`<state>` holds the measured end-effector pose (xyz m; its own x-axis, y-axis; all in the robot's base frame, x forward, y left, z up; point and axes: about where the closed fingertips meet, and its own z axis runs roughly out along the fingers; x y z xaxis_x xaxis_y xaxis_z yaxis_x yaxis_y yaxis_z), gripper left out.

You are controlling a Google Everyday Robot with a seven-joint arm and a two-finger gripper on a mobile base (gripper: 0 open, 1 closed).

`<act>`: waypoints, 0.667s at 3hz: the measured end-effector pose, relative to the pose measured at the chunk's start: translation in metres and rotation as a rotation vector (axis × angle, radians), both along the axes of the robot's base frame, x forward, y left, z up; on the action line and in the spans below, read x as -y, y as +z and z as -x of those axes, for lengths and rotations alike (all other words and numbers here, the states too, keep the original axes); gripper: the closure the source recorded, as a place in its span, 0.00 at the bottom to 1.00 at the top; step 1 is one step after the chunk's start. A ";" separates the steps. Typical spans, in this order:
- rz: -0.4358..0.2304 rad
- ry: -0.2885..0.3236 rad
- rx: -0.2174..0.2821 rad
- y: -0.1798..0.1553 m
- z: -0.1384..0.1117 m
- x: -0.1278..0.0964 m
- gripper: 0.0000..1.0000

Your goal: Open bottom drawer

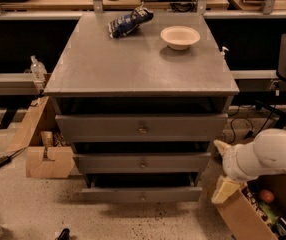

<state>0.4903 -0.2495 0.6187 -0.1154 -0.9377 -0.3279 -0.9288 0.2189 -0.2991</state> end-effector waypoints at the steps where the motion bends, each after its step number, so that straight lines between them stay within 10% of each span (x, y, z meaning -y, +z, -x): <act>1: -0.016 0.018 -0.006 -0.078 0.002 -0.018 0.00; 2: -0.019 0.022 0.024 -0.166 0.001 -0.021 0.00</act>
Offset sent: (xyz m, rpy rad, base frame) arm 0.0049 0.0228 -0.2257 0.0185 -0.0737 0.0159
